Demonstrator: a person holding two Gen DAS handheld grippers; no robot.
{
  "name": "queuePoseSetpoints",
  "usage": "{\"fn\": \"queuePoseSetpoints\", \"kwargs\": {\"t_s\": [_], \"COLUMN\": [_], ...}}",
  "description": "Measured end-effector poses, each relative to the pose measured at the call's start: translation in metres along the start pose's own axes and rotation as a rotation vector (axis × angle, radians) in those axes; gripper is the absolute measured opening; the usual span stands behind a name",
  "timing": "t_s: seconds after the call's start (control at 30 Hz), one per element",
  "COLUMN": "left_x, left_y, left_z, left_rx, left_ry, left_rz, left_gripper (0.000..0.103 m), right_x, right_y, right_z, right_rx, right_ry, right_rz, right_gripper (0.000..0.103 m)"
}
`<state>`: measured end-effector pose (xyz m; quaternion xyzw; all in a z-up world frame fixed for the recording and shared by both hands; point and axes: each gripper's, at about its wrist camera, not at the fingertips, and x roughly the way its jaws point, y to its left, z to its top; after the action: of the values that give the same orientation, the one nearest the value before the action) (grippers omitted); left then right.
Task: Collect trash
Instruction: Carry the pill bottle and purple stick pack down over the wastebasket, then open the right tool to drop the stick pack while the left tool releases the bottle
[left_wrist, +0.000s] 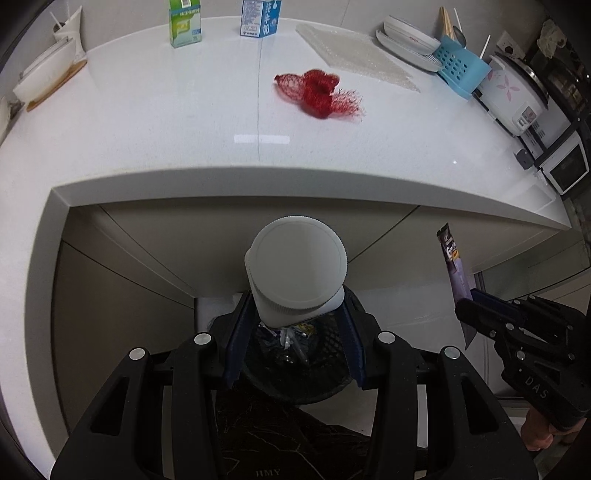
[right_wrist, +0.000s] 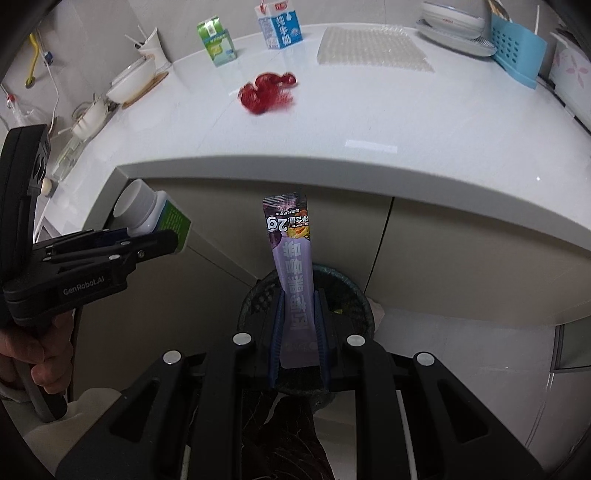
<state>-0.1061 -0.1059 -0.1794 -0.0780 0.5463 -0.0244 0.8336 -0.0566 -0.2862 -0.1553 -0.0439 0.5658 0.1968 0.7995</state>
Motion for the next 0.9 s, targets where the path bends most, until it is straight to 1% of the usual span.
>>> {"fn": "queuePoseSetpoints", "kwargs": {"t_s": [0.27, 0.33, 0.37, 0.4, 0.6, 0.73, 0.8, 0.9], "left_x": [0.029, 0.037, 0.041, 0.045, 0.066, 0.072, 0.077, 0.082], "left_y": [0.009, 0.009, 0.009, 0.011, 0.021, 0.022, 0.023, 0.025], "left_z": [-0.016, -0.019, -0.021, -0.023, -0.031, -0.036, -0.039, -0.039], "left_rx": [-0.003, 0.017, 0.017, 0.013, -0.018, -0.012, -0.017, -0.033], "left_ry": [0.009, 0.010, 0.017, 0.024, 0.046, 0.046, 0.060, 0.075], "left_rz": [-0.015, 0.005, 0.009, 0.008, 0.007, 0.022, 0.023, 0.018], "left_gripper": [0.043, 0.043, 0.043, 0.043, 0.043, 0.043, 0.043, 0.043], "right_x": [0.037, 0.048, 0.055, 0.060, 0.090, 0.106, 0.113, 0.116], "right_y": [0.004, 0.003, 0.003, 0.003, 0.004, 0.006, 0.008, 0.010], "right_z": [-0.016, -0.018, -0.019, -0.020, -0.027, -0.033, -0.033, -0.033], "right_rx": [-0.010, -0.007, -0.006, -0.001, 0.002, 0.003, -0.008, -0.013], "right_ry": [0.047, 0.059, 0.077, 0.091, 0.126, 0.148, 0.169, 0.170], "right_rz": [-0.001, -0.016, -0.038, -0.051, -0.049, -0.049, -0.065, -0.056], "right_gripper": [0.015, 0.015, 0.015, 0.015, 0.015, 0.015, 0.015, 0.016]}}
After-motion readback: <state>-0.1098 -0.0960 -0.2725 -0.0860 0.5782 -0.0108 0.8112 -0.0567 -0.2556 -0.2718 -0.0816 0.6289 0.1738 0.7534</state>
